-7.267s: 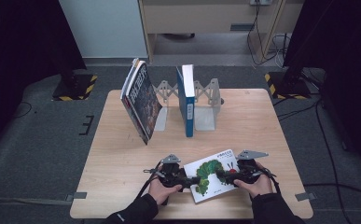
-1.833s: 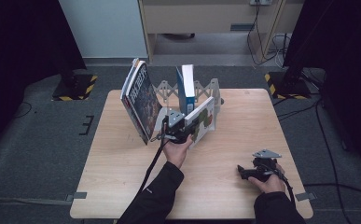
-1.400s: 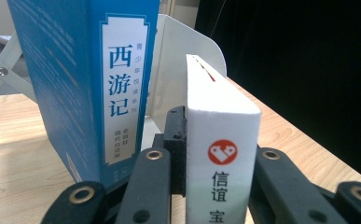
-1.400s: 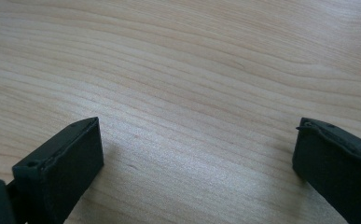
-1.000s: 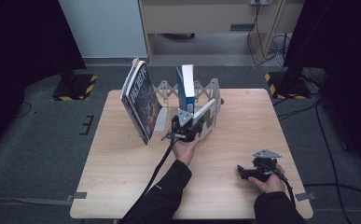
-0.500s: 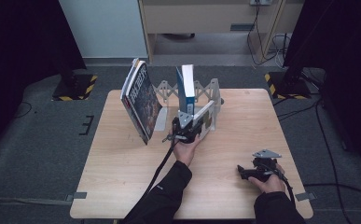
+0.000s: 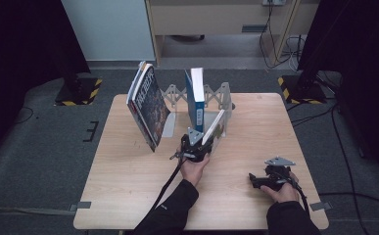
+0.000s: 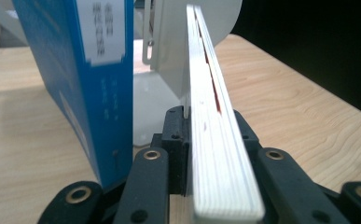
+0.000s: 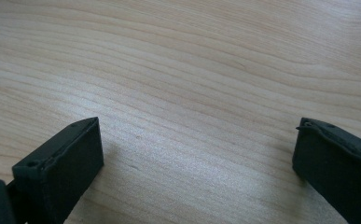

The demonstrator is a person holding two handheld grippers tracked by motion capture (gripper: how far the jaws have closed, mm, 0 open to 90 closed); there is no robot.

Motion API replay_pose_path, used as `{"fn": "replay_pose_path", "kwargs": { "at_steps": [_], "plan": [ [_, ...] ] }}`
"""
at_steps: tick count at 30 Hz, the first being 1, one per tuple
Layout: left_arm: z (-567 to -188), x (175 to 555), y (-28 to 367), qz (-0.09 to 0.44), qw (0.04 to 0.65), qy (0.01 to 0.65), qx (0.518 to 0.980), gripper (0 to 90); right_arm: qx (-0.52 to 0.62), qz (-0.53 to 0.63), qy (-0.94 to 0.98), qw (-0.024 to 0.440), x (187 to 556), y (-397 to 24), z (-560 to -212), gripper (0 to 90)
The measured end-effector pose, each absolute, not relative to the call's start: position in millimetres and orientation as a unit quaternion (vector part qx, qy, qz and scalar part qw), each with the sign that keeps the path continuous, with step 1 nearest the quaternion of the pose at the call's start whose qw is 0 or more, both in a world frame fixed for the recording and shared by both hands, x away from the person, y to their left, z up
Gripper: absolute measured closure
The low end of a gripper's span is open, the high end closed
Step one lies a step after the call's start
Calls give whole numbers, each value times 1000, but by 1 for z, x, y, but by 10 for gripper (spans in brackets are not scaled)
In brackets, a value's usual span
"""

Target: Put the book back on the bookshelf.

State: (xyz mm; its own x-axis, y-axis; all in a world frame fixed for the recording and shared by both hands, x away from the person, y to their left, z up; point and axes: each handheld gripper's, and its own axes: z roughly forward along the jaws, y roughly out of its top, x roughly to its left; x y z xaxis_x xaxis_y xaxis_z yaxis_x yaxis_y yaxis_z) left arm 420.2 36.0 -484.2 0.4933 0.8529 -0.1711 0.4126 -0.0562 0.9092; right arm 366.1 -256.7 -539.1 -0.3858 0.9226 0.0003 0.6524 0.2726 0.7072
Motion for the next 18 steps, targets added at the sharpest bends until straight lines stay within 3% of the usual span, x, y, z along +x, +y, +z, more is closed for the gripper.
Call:
{"fn": "replay_pose_path", "kwargs": {
  "at_steps": [18],
  "plan": [
    [-486, 430, 31, 205, 521, 457, 691, 705, 512, 319, 769, 210, 367, -256, -539, 16]
  ]
}}
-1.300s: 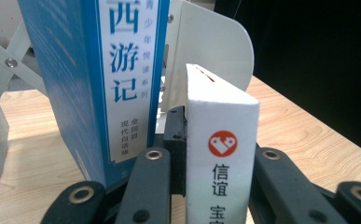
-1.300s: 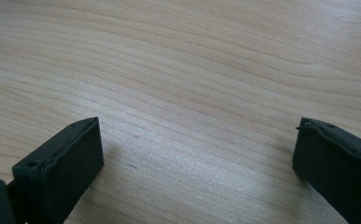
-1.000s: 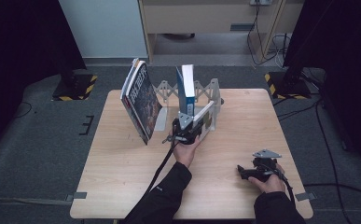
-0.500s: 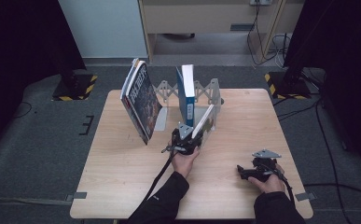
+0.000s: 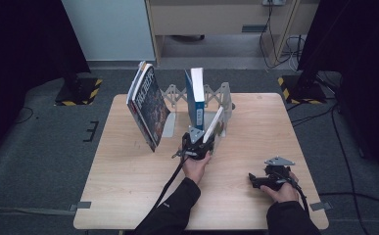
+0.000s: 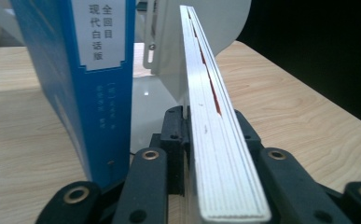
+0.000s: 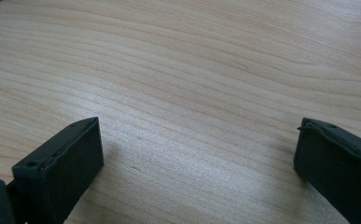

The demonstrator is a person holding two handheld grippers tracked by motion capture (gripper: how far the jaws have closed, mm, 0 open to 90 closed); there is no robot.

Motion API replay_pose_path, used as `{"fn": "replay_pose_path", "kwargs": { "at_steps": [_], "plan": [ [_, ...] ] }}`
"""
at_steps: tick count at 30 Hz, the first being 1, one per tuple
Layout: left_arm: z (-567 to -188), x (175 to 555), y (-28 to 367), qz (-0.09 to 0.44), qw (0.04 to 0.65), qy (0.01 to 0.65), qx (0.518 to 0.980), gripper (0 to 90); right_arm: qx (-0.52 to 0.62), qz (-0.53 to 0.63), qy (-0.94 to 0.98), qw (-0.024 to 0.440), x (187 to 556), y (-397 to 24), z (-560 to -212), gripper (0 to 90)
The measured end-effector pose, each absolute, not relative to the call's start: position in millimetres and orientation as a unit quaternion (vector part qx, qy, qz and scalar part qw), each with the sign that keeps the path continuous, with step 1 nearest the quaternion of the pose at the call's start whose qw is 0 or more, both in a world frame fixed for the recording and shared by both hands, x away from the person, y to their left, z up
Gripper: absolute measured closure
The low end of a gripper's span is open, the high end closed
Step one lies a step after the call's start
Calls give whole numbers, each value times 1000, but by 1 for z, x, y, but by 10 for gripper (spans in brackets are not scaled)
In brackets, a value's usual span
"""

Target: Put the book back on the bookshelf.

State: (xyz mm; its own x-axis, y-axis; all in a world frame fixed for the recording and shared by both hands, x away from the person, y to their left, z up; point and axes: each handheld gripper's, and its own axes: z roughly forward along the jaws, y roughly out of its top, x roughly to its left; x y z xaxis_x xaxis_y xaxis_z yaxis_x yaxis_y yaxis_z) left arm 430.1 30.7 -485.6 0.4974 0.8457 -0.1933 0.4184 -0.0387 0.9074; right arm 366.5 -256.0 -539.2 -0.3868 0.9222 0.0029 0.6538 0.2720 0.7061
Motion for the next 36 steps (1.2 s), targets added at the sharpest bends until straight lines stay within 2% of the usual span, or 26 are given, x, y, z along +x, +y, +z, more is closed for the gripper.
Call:
{"fn": "replay_pose_path", "kwargs": {
  "at_steps": [5, 9, 13, 16, 19, 26, 36],
  "plan": [
    [-487, 424, 34, 195, 529, 438, 700, 635, 513, 319, 769, 210, 366, -256, -539, 16],
    [-491, 416, 41, 181, 527, 434, 708, 620, 512, 319, 769, 210, 366, -256, -539, 17],
    [-495, 409, 48, 174, 527, 435, 709, 637, 512, 319, 769, 210, 366, -256, -539, 16],
    [-497, 406, 52, 170, 529, 437, 707, 682, 514, 319, 768, 209, 366, -255, -539, 16],
    [-497, 406, 51, 182, 522, 444, 705, 706, 516, 319, 767, 209, 366, -255, -539, 16],
    [-494, 412, 49, 190, 525, 459, 691, 721, 515, 319, 767, 209, 366, -255, -539, 16],
    [-490, 419, 38, 193, 520, 459, 694, 707, 513, 319, 769, 210, 367, -254, -539, 16]
  ]
}}
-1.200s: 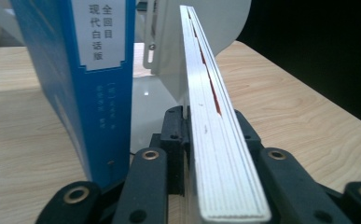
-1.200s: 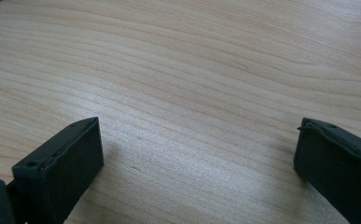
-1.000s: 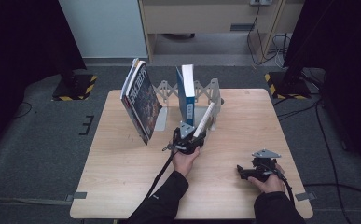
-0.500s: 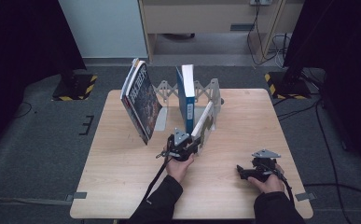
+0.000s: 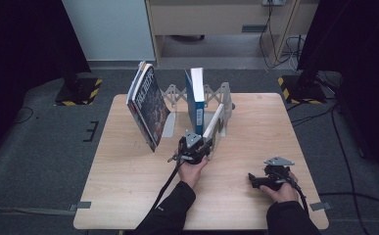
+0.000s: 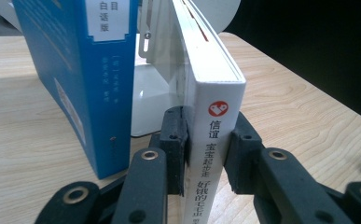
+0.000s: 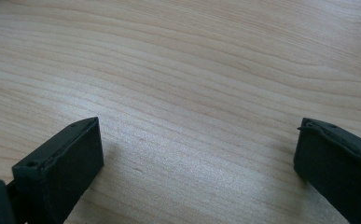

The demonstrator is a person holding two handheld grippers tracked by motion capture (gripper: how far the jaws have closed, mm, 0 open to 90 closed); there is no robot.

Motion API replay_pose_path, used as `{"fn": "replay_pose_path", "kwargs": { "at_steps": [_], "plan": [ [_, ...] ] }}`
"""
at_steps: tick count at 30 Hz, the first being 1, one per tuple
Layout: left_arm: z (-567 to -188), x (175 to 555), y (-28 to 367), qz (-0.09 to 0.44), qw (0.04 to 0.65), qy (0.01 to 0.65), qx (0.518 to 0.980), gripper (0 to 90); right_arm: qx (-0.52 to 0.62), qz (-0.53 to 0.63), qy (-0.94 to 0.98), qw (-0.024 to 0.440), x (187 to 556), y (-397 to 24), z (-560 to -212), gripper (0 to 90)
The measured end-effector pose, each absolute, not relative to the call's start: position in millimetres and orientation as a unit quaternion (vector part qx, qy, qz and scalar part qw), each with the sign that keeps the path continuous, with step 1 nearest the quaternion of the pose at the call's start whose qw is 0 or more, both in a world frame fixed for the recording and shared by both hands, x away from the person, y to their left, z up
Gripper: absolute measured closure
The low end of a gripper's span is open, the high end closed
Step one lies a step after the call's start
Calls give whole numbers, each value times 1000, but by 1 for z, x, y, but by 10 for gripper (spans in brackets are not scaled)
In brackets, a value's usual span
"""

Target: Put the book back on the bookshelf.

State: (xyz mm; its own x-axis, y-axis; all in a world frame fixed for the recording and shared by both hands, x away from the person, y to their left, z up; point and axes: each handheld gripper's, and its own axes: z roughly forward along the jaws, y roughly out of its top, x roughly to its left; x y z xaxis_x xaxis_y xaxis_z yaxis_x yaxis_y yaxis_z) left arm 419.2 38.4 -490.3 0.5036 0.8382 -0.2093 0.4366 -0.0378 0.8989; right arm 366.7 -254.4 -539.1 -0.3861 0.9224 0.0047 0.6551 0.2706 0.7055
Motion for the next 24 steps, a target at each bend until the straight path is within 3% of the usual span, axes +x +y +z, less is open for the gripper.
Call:
{"fn": "replay_pose_path", "kwargs": {
  "at_steps": [15, 24],
  "plan": [
    [-498, 424, 23, 166, 526, 420, 721, 614, 512, 319, 770, 210, 367, -254, -539, 16],
    [-496, 412, 35, 146, 537, 395, 731, 647, 512, 319, 769, 209, 367, -254, -539, 16]
  ]
}}
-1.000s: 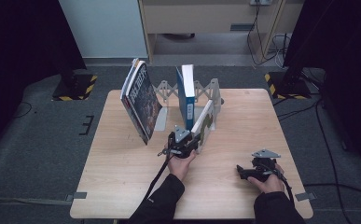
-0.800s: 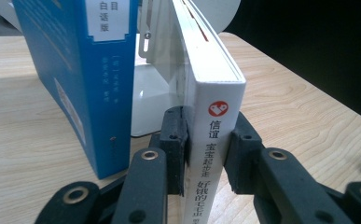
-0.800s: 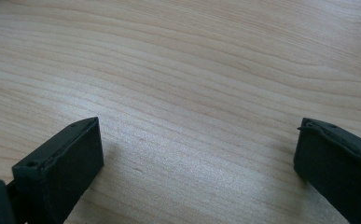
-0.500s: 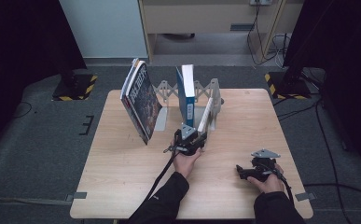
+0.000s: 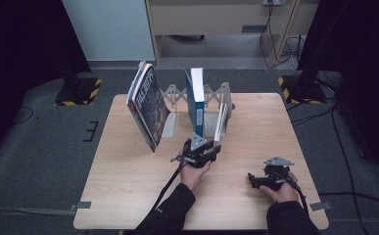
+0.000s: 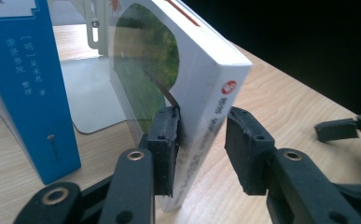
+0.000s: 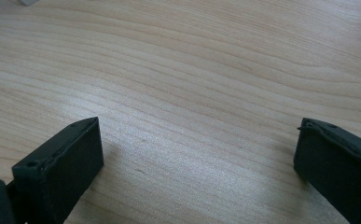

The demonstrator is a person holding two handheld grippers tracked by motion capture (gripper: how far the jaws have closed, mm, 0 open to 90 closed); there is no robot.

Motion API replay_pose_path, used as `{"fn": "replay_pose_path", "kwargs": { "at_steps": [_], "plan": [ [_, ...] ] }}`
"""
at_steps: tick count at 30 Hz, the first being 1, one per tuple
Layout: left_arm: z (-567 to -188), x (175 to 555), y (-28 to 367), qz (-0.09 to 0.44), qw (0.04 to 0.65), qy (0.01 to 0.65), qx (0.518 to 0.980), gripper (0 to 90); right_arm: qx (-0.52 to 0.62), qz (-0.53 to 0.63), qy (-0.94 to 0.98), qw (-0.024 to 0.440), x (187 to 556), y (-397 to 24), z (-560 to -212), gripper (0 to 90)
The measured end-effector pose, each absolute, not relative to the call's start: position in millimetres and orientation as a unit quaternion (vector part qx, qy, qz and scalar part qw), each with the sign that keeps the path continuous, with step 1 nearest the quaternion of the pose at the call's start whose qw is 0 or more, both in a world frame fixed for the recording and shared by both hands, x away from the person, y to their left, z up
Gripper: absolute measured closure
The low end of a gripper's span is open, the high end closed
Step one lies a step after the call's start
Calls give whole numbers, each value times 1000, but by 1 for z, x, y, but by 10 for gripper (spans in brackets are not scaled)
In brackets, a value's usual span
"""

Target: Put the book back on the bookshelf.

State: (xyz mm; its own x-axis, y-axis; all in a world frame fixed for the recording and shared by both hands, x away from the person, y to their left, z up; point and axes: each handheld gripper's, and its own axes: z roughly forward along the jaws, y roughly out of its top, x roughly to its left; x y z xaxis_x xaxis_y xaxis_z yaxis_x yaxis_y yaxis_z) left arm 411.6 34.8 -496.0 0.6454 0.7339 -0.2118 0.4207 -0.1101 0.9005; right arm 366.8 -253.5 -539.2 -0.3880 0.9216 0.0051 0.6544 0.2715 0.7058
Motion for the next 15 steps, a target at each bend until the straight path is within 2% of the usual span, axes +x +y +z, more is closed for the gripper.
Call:
{"fn": "replay_pose_path", "kwargs": {
  "at_steps": [4, 15],
  "plan": [
    [-495, 412, 36, 148, 540, 393, 730, 678, 512, 319, 769, 210, 367, -253, -539, 16],
    [-492, 429, 26, 143, 540, 405, 724, 669, 512, 319, 769, 210, 367, -253, -539, 16]
  ]
}}
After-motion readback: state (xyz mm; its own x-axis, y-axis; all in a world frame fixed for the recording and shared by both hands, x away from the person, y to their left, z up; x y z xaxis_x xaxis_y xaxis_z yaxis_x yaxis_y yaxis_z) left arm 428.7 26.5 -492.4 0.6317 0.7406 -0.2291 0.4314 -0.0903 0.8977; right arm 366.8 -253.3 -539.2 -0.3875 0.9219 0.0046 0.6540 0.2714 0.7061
